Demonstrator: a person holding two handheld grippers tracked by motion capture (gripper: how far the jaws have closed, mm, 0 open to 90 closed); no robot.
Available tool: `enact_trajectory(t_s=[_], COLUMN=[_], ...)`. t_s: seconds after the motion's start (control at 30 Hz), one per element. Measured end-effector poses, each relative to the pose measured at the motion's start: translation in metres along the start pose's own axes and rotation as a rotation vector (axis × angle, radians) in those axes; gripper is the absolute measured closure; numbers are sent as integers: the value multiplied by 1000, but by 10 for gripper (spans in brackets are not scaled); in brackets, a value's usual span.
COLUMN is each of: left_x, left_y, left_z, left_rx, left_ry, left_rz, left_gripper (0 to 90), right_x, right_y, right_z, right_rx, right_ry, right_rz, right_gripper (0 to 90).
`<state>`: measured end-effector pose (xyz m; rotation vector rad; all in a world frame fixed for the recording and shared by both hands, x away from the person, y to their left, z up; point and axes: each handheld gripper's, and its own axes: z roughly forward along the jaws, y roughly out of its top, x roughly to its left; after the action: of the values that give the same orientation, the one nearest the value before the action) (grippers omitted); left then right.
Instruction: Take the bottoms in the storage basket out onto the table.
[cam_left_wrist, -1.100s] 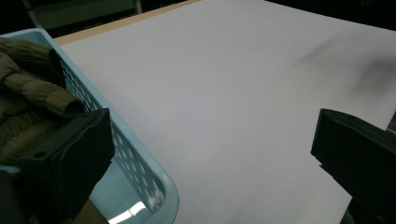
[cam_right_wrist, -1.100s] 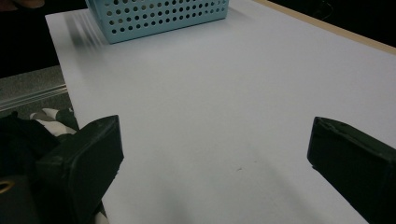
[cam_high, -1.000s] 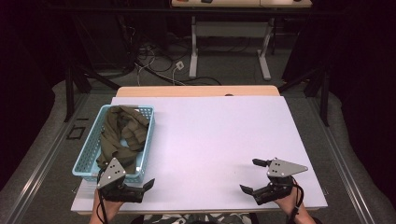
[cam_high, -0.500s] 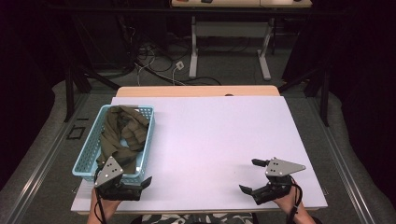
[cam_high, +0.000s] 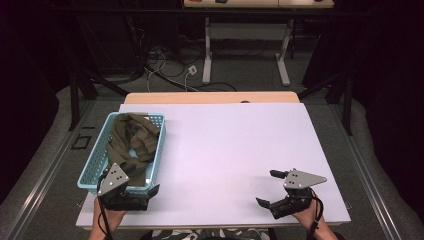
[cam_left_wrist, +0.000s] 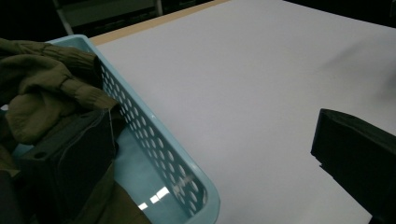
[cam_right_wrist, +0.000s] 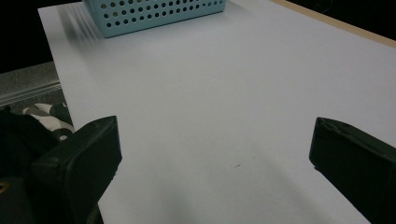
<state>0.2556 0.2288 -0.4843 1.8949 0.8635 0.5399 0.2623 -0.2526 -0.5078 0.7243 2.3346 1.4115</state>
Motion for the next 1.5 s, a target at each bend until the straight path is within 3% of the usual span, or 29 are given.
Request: enact_trajectory(t_s=[0.37,0.7,1.5], left_x=[9,26,51], left_y=[13,14,32], left_z=[5,7,22], left_rx=[38,68,94], left_ry=[46,84,132], left_rz=[15,-51,-57], left_gripper=[0,0,0], right_x=[-1,-1,0], right_y=[-1,0,1], right_z=[2,5,10], right_rx=[21,18,31], right_ry=[0,6,13], right_rz=[3,2,-7], right_gripper=[21,21,23])
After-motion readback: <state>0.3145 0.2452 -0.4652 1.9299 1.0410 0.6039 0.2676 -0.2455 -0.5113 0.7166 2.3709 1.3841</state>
